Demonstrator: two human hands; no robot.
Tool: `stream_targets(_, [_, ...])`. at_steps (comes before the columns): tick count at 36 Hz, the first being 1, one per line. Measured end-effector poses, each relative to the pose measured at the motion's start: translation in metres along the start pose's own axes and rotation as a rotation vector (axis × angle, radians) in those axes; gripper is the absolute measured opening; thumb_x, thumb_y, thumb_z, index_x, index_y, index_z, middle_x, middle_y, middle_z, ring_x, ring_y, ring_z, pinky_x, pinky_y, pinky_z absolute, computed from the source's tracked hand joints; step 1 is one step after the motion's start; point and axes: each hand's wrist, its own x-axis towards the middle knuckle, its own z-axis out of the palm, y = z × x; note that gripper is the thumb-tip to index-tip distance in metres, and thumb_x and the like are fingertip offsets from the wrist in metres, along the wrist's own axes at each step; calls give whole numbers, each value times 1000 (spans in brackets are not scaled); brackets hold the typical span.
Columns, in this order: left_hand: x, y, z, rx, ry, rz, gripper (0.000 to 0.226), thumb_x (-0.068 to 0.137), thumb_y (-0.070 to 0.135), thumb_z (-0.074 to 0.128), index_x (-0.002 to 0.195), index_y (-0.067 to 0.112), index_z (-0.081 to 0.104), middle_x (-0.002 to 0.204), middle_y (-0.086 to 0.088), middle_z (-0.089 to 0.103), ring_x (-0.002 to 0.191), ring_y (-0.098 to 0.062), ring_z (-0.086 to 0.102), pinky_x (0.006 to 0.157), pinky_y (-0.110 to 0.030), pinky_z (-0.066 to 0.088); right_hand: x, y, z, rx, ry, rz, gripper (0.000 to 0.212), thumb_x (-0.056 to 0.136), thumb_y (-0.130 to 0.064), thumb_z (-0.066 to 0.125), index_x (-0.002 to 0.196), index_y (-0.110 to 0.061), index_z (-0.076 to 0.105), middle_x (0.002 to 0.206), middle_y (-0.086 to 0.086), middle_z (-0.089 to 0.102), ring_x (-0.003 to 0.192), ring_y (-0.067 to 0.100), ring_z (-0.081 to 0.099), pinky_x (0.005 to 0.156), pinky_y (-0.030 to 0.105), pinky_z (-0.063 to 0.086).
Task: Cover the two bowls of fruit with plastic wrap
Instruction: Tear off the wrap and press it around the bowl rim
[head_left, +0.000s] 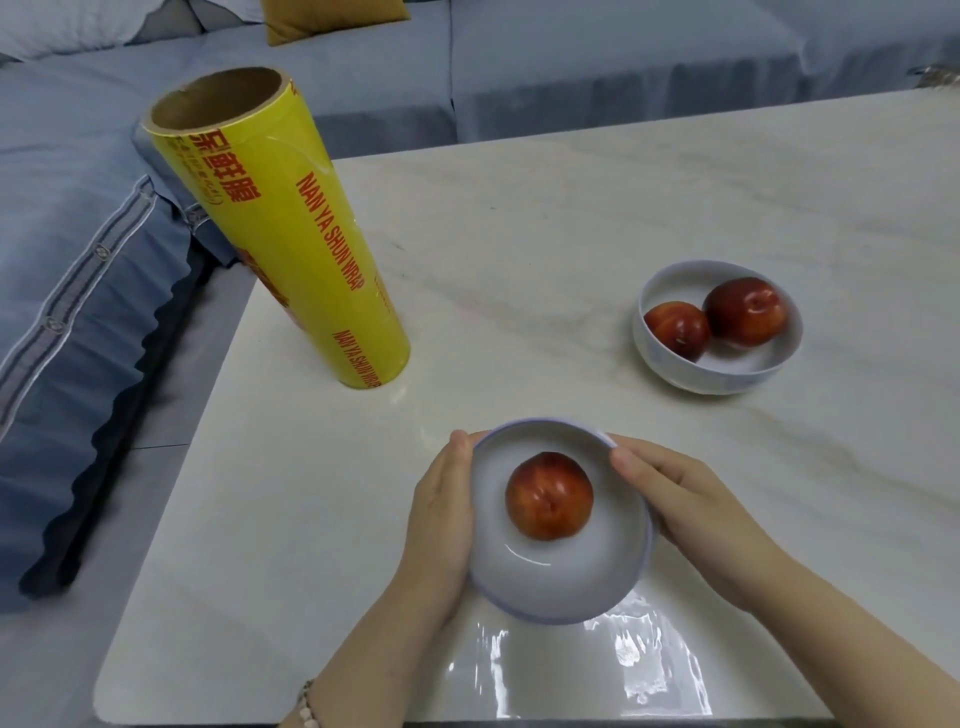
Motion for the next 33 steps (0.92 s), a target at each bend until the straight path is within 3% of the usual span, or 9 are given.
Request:
stream_targets(3, [5,10,-7,48,2,11,26,92,16,47,74,17,67,85,2,69,76,-9,61,68,-21,48,1,1,0,-6,-50,6,28,77,-31,52,93,-25,74,94,-5,75,85,5,68,67,12,50])
stream_targets(5, [14,18,-15,150,-25,70,23,89,10,50,76,17,67,87,4,68,78,-5,61,68,-14,47,3,0,2,4,-82,13,31,78,-28,51,100,-20,71,94,-4,75,84,6,68,67,12,50])
stream_targets(9, [23,29,-20,204,-220,-1,25,92,39,49,97,27,70,105,2,71,97,-11,64,87,-25,48,10,-4,5,-22,-151,6,29,79,-26,52,100,-19,70,94,-6,74,85,5,68,68,13,50])
stream_targets(13, [22,32,-12,310,-282,44,36,92,46,45,96,23,72,97,5,73,91,-8,66,81,-20,49,20,-9,2,-230,-154,-4,35,77,-35,64,109,-21,66,105,-9,71,97,2,65,79,13,50])
stream_targets(16, [18,30,-12,293,-273,106,39,84,50,49,90,20,73,92,0,73,85,-8,67,76,-20,50,25,-15,-4,-297,-72,-46,33,72,-38,62,98,-19,70,97,-8,72,90,2,65,80,13,50])
stream_targets(19, [16,26,-15,260,-260,128,35,84,49,50,86,23,74,88,3,74,83,-6,66,71,-14,51,32,-26,-9,-406,-75,-35,11,84,-21,61,85,-14,70,85,0,70,78,6,62,74,17,50])
stream_targets(21, [15,25,-16,260,-252,130,30,89,42,50,86,25,74,88,6,74,82,-4,66,67,-10,49,37,-33,-10,-533,-140,-5,8,84,-15,63,80,-15,69,79,0,67,71,7,58,68,14,48])
stream_targets(26, [15,24,-13,197,-239,140,22,88,31,58,78,24,75,87,7,75,81,0,66,69,-9,49,48,-49,-11,-680,-299,115,11,84,-17,64,74,-19,69,77,5,63,70,9,55,66,16,50])
stream_targets(33, [17,23,-10,250,-272,162,13,86,29,62,82,31,74,92,17,73,92,1,66,77,-11,49,43,-52,-15,-810,-425,189,23,93,-21,51,73,-22,63,70,-8,60,68,5,54,70,19,47])
